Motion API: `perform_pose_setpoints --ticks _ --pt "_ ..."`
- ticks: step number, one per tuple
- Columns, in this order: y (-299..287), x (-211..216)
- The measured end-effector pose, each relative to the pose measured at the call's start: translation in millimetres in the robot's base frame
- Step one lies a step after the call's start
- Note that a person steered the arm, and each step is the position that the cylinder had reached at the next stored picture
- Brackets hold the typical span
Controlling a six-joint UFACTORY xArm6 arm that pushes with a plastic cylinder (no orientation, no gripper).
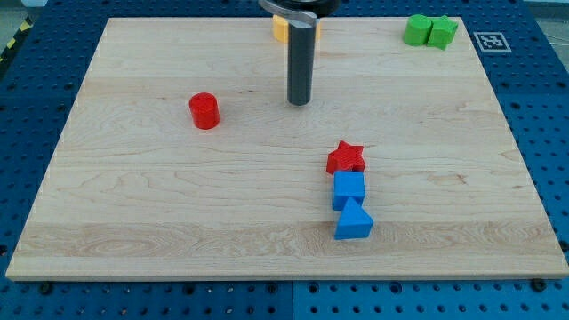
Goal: Move the red circle above the red star
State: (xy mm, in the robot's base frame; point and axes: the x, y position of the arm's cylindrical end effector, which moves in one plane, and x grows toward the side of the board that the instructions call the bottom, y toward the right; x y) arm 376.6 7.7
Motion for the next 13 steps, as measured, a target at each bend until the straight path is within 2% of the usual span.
perform_pose_setpoints --ticks 2,6,9,13 --pt "-44.0 -25.9" --pt "-145.8 -25.8" --pt "-135.6 20.7" --pt "-137.0 44.2"
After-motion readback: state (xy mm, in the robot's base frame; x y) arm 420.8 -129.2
